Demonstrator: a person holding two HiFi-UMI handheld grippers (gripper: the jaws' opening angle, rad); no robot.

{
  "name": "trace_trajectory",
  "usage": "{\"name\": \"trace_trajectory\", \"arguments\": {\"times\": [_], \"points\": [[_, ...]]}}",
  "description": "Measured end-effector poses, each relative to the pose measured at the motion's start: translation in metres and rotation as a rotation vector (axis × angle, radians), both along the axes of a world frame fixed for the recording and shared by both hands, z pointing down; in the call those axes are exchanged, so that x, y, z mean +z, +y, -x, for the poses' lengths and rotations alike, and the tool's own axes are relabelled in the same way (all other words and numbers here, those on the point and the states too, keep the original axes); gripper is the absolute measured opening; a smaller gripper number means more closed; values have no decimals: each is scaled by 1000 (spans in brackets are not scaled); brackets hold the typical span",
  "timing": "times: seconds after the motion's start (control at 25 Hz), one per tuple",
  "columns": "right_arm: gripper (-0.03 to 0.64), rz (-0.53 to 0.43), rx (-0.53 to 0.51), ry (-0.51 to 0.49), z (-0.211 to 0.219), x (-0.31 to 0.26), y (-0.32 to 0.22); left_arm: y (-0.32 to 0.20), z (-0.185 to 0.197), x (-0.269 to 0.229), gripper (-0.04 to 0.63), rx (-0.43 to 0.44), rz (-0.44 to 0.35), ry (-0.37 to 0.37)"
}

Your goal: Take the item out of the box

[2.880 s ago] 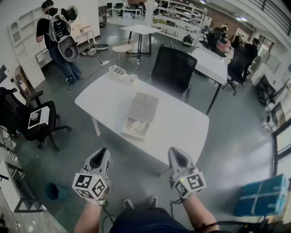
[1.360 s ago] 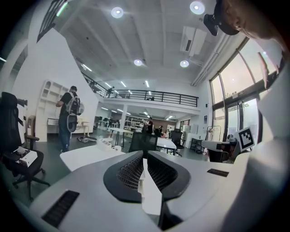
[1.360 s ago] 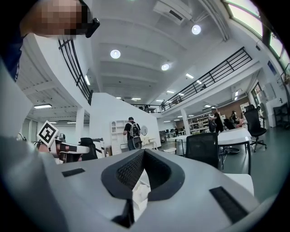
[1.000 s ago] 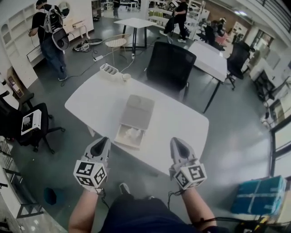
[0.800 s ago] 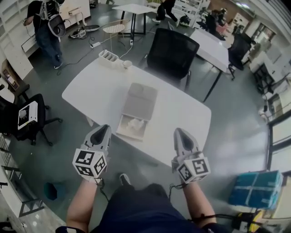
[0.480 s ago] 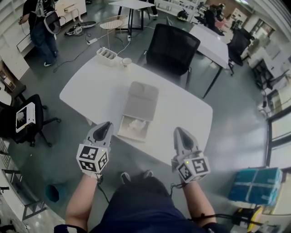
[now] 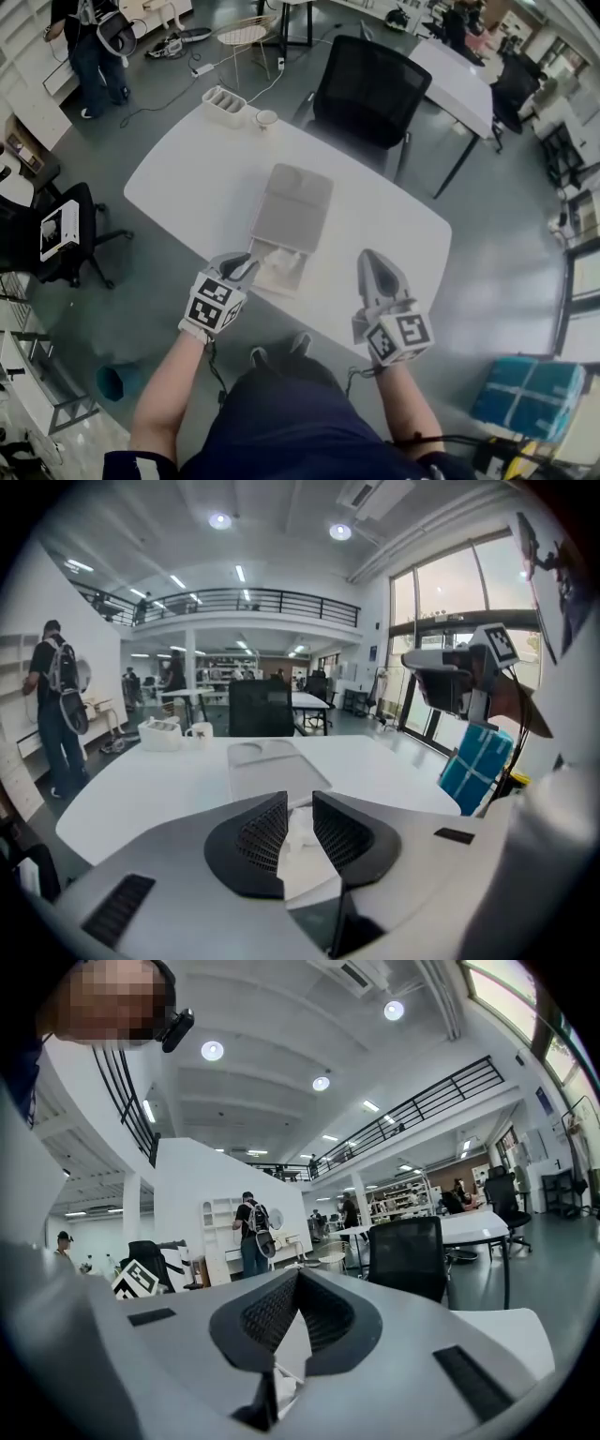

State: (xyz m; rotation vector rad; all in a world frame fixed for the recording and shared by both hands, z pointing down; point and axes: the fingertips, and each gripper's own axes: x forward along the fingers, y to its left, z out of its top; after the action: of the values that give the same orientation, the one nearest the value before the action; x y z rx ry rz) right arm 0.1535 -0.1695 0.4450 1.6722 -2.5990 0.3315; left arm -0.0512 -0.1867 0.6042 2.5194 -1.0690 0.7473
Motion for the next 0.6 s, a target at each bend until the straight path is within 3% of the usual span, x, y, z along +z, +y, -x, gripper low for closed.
{"name": "trace_trajectory", "arguments": {"times": [0.32, 0.48, 0.6], "points": [[8, 29, -22, -18, -17, 14, -28, -17, -21, 75, 149, 97, 127, -198], [8, 38, 24, -6, -22, 18, -35, -28, -22, 106, 189, 161, 143, -306], [8, 51, 86, -8, -31, 20, -33, -35, -29, 119, 192, 211, 158, -330]]}}
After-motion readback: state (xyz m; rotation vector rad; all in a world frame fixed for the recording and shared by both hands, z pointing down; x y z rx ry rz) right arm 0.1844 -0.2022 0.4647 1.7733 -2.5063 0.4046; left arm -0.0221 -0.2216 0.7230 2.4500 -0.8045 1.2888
